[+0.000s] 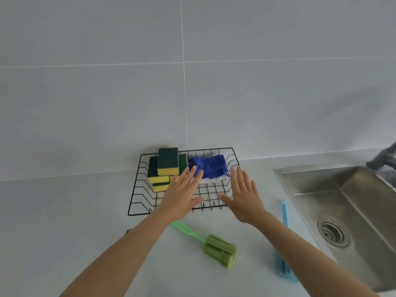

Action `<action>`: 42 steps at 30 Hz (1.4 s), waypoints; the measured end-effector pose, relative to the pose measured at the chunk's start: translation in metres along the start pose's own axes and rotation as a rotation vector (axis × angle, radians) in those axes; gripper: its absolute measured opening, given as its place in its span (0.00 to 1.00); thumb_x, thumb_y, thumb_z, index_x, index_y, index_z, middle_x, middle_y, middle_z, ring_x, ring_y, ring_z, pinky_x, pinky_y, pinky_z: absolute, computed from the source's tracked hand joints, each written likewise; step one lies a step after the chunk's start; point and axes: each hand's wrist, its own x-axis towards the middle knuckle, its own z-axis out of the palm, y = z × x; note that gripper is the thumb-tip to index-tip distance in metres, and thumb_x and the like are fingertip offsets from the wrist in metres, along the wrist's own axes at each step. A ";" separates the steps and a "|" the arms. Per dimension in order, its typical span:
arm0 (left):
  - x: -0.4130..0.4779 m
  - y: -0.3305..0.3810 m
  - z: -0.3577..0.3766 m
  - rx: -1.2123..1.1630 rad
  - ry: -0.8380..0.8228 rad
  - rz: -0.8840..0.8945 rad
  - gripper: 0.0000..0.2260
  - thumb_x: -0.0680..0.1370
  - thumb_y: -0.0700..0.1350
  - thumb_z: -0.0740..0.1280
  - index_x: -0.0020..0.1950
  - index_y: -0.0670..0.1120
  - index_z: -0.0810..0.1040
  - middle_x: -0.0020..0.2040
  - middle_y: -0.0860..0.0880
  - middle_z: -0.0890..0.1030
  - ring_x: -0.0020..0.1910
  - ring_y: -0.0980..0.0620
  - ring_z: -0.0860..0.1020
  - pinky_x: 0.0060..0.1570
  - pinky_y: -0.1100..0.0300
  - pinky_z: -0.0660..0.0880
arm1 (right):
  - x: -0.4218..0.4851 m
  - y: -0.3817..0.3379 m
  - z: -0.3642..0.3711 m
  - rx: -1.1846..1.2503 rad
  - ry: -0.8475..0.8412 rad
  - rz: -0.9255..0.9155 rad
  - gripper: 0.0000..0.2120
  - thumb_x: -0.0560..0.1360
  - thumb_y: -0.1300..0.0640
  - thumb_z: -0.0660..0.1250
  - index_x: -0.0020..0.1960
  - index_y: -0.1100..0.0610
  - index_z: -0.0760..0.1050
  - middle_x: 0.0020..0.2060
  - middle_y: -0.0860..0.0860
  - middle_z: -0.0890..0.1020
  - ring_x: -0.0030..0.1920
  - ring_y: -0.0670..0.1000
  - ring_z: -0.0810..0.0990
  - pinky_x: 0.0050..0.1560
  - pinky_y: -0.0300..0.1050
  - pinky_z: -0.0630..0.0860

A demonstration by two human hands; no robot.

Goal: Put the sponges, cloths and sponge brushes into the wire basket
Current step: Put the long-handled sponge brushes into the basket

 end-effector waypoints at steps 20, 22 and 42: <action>-0.051 -0.008 0.080 -0.041 -0.318 0.011 0.20 0.79 0.47 0.59 0.70 0.45 0.65 0.67 0.44 0.71 0.67 0.47 0.67 0.62 0.51 0.70 | -0.076 -0.010 0.094 0.021 -0.369 0.052 0.35 0.79 0.43 0.50 0.74 0.58 0.35 0.76 0.56 0.41 0.76 0.57 0.41 0.75 0.52 0.46; -0.051 -0.009 0.084 -0.036 -0.325 0.008 0.18 0.79 0.47 0.59 0.68 0.45 0.68 0.65 0.44 0.73 0.66 0.47 0.68 0.61 0.51 0.70 | -0.076 -0.010 0.099 0.013 -0.373 0.053 0.34 0.79 0.45 0.50 0.75 0.59 0.38 0.76 0.56 0.45 0.76 0.57 0.44 0.75 0.51 0.48; -0.048 -0.010 0.026 -0.090 -0.082 0.132 0.14 0.78 0.52 0.61 0.59 0.47 0.77 0.52 0.49 0.80 0.54 0.50 0.75 0.49 0.58 0.70 | -0.048 0.008 0.025 0.098 -0.145 -0.068 0.23 0.76 0.57 0.60 0.70 0.55 0.61 0.67 0.52 0.68 0.68 0.54 0.62 0.66 0.50 0.67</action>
